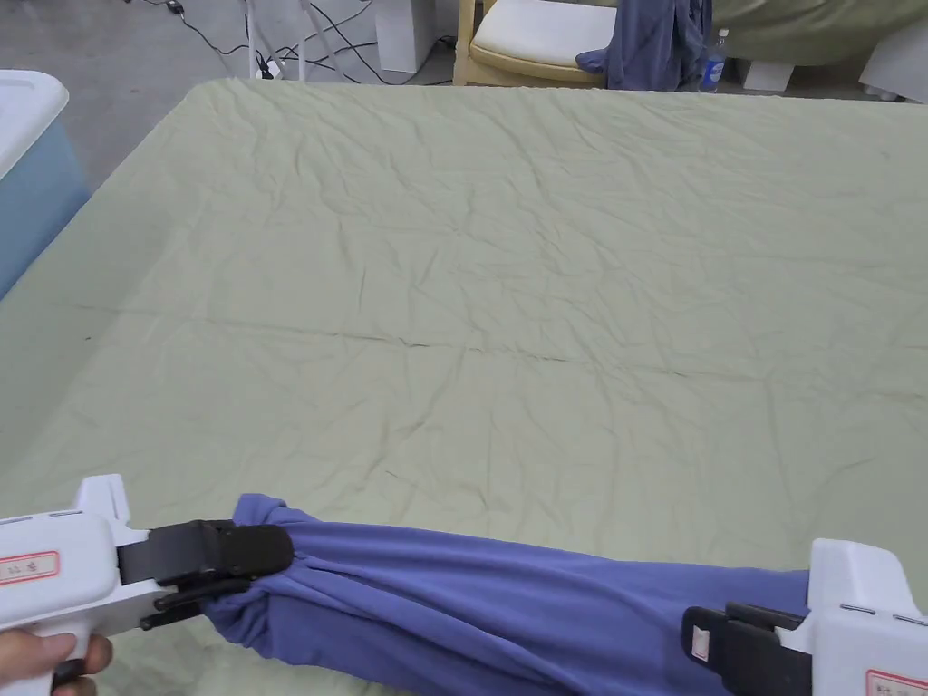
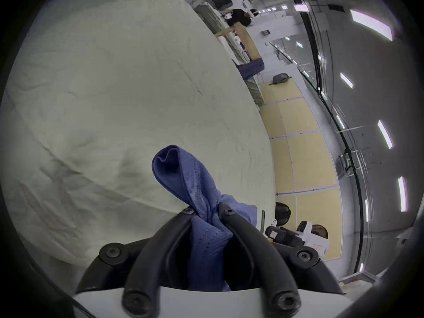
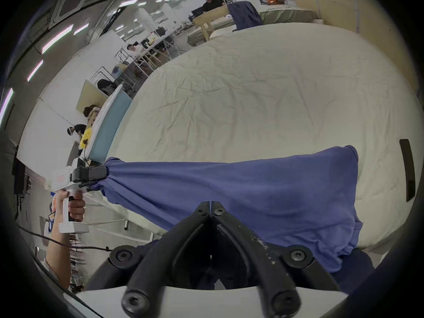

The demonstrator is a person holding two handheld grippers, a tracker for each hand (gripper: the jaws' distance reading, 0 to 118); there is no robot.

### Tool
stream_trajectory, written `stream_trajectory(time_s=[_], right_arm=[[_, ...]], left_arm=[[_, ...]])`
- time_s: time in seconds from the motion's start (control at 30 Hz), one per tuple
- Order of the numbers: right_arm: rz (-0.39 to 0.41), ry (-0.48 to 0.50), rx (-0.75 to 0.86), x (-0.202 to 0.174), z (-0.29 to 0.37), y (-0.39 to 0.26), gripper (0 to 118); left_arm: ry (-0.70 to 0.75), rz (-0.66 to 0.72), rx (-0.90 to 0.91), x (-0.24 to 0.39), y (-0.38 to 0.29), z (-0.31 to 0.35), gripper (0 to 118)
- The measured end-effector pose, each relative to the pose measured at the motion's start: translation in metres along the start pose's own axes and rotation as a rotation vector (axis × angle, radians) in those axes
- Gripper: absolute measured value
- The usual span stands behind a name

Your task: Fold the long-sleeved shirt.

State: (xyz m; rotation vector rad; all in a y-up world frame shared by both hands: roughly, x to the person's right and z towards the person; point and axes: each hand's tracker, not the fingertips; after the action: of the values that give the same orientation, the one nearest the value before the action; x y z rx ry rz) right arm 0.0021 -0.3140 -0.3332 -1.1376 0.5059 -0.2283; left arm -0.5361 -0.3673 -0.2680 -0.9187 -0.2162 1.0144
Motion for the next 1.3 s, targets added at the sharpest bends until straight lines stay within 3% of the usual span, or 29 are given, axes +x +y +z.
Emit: stream_trajectory(time_s=[0.4,0.57,0.77,1.03,1.2,1.3], right_arm=[[0.002,0.014,0.023,-0.001,0.018,-0.008,1],[-0.037,0.009,0.056,0.019,0.040,-0.019,1],[-0.069,0.006,0.094,0.040,0.067,-0.033,1],[-0.117,0.018,0.141,0.066,0.100,-0.049,1],[-0.151,0.012,0.160,0.085,0.109,-0.055,1],[-0.179,0.034,0.153,0.092,0.108,-0.057,1]], left_arm=[[0.150,0.006,0.125,-0.012,0.019,0.089,13],[0.259,-0.173,0.108,0.070,-0.023,0.085,13],[0.298,-0.457,-0.013,0.156,-0.049,0.015,13],[0.305,-0.678,-0.271,0.254,-0.127,-0.141,13],[0.400,-0.737,-0.452,0.250,-0.172,-0.242,13],[0.432,-0.744,-0.467,0.252,-0.191,-0.275,13]])
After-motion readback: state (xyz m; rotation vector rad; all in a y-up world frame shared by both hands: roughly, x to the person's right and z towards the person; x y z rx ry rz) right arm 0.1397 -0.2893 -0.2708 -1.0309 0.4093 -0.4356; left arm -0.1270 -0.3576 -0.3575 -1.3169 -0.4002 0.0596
